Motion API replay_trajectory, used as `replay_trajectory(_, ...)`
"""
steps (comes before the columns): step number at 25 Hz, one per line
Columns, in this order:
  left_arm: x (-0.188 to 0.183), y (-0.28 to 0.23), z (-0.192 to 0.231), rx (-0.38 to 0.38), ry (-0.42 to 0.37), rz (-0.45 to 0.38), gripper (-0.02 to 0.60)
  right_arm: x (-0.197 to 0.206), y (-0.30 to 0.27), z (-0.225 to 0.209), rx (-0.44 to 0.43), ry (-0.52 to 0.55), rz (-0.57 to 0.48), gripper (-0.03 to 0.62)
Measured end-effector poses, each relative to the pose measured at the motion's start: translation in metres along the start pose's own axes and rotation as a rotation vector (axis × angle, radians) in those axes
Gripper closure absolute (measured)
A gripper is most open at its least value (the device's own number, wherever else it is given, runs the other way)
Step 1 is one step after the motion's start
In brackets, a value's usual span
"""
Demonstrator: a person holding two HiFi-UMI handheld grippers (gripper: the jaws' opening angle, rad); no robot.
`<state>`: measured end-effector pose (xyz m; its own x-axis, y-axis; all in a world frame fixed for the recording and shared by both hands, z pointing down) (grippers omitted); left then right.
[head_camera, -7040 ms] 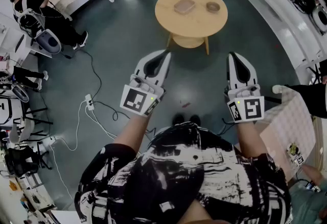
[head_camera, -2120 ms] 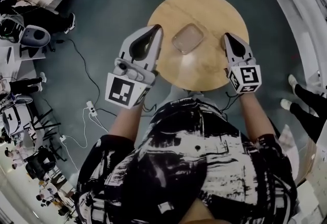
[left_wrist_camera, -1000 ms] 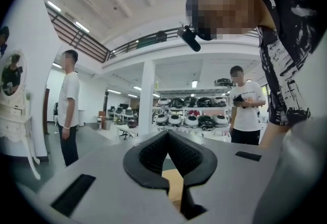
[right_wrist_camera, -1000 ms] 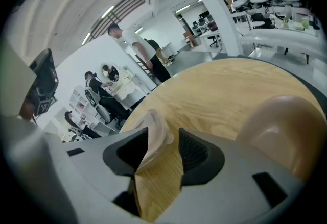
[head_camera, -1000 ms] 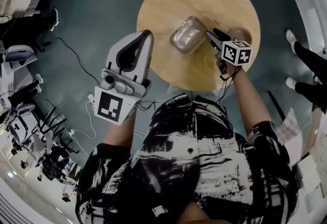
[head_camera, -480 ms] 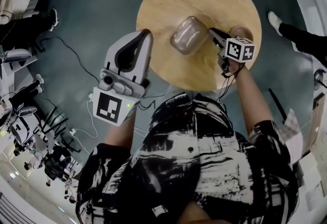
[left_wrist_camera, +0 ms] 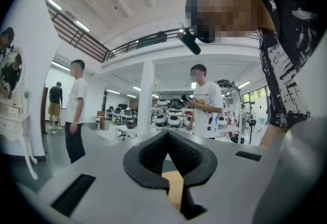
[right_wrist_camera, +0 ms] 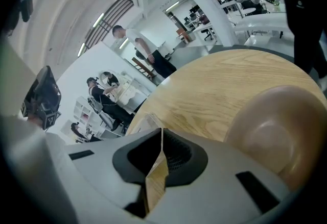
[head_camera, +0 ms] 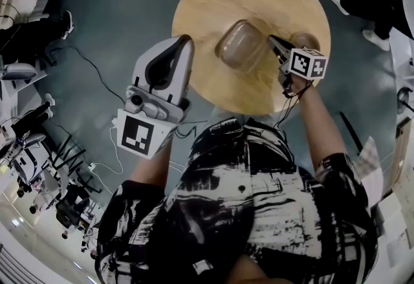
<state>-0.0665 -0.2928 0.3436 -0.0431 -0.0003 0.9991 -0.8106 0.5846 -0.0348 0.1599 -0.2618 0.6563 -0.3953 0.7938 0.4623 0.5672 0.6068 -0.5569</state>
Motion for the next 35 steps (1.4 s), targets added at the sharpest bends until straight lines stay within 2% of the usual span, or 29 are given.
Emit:
replay_trajectory(10, -0.011, -0.002, -0.005, 0.005, -0.015, -0.026, 0.581, -0.017, 0.027, 0.012, -0.001, 0.018, -0.066, 0.586)
replay_trajectory(16, -0.023, -0.001, -0.006, -0.001, -0.041, -0.076, 0.582, -0.056, 0.061, 0.048, -0.002, 0.147, -0.181, 0.588)
replay_trajectory(23, -0.047, 0.002, -0.016, -0.015, -0.076, -0.141, 0.582, -0.118, 0.12, 0.117, -0.038, 0.344, -0.357, 0.594)
replay_trajectory(35, -0.08, 0.013, -0.027, -0.038, -0.129, -0.232, 0.582, -0.179, 0.196, 0.221, -0.102, 0.579, -0.544, 0.594)
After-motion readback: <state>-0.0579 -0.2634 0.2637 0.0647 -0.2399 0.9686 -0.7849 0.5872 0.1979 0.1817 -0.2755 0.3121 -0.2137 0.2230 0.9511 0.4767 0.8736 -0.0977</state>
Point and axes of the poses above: the fingertips, and each gripper's own axes: y backward along the fingers, z to its left, x out of its underside, the point moved 4 cm from there along y, backward along the fingers, and after that the axes turned 3 degrees about -y, right-handed, at the moved point
